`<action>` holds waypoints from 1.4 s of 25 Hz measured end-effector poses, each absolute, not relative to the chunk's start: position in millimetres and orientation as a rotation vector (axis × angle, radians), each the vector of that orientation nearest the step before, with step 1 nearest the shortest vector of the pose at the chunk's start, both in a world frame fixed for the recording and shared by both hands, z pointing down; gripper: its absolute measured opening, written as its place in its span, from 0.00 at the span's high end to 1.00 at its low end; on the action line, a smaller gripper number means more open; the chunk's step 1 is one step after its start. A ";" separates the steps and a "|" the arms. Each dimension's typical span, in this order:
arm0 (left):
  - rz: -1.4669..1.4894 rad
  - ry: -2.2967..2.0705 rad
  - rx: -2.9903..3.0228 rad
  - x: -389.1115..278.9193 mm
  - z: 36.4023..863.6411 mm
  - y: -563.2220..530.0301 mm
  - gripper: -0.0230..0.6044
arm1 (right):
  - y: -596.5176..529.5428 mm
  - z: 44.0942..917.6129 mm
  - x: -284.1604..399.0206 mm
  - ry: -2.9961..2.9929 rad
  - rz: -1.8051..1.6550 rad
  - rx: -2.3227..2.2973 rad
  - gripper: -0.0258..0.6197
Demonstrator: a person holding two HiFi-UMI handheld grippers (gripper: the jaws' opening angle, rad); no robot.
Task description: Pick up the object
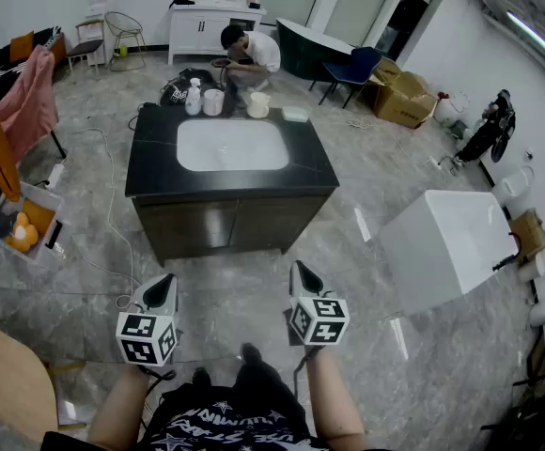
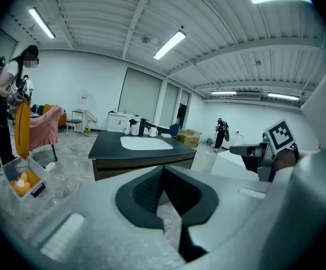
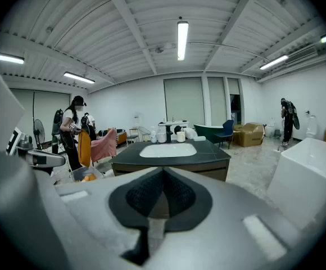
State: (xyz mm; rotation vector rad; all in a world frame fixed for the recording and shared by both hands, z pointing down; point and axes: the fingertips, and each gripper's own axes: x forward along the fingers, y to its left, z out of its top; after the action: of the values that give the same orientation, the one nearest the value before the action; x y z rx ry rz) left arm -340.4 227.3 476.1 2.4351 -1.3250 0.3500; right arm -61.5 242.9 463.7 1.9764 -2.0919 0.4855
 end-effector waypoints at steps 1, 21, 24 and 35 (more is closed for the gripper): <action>0.354 -1.339 2.426 -339.7 475.5 225.9 0.95 | 239.8 465.4 -60.0 -2.100 0.492 1.968 0.96; 0.397 -1.547 2.308 -223.1 475.0 194.7 0.95 | 173.9 468.2 46.7 -2.366 0.532 1.785 0.80; 0.395 -1.590 2.307 -196.1 471.1 188.6 0.95 | 166.1 472.0 69.5 -2.402 0.568 1.725 0.62; 0.431 -1.628 2.277 -147.8 473.4 167.4 0.95 | 143.5 491.5 132.1 -2.366 0.656 1.738 0.46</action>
State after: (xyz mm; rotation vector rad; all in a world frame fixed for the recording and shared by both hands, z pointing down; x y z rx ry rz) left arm -147.8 167.4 473.4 2.2774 -1.6279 0.4312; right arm 132.1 143.5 491.5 1.7380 -2.3658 0.6564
